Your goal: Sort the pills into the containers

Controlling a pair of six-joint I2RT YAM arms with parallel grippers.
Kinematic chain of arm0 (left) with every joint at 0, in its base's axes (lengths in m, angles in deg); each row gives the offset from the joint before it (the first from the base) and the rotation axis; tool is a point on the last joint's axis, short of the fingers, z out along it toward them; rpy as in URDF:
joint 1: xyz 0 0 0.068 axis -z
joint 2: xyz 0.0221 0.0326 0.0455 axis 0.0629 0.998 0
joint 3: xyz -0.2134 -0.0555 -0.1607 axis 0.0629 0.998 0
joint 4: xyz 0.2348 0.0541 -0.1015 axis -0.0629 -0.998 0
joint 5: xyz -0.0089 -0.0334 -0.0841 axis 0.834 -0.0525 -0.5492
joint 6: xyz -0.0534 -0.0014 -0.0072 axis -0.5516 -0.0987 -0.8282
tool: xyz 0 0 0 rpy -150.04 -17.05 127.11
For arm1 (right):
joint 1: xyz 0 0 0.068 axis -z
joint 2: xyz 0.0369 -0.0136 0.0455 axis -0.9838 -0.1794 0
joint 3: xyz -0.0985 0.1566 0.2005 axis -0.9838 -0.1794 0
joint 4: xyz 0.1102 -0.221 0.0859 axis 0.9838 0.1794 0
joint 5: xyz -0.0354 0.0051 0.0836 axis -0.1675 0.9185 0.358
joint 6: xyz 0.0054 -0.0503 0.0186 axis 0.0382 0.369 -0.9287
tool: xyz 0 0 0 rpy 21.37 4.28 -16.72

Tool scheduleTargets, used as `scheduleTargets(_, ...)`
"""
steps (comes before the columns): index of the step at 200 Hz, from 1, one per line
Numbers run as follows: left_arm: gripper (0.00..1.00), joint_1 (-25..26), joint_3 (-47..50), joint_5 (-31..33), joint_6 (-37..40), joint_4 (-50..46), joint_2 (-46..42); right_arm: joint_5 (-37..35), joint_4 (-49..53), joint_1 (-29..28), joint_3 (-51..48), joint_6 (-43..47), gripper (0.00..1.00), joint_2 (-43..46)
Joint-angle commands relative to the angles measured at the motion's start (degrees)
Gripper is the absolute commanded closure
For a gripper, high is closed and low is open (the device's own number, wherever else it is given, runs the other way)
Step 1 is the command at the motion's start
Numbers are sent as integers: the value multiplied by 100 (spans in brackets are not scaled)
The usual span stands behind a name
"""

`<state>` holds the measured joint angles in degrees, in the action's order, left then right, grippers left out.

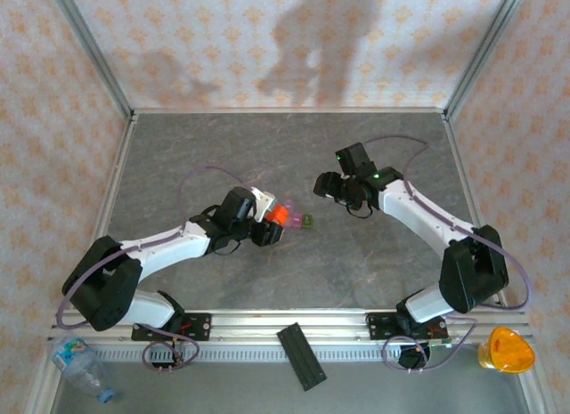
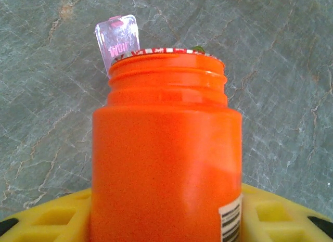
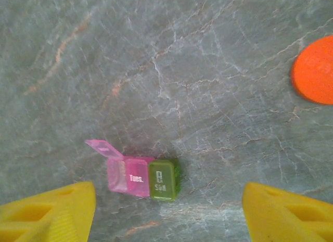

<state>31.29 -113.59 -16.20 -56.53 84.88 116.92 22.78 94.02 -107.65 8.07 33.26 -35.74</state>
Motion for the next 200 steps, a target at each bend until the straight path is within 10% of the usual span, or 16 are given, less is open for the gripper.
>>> scheduleTargets(1,100,41,-218,-111,137,-188,121,262,-398,10,-159,257,29,-367)
scheduleTargets(200,100,38,-612,-234,44,-557,669,607,-625,-337,-174,611,44,-1474)
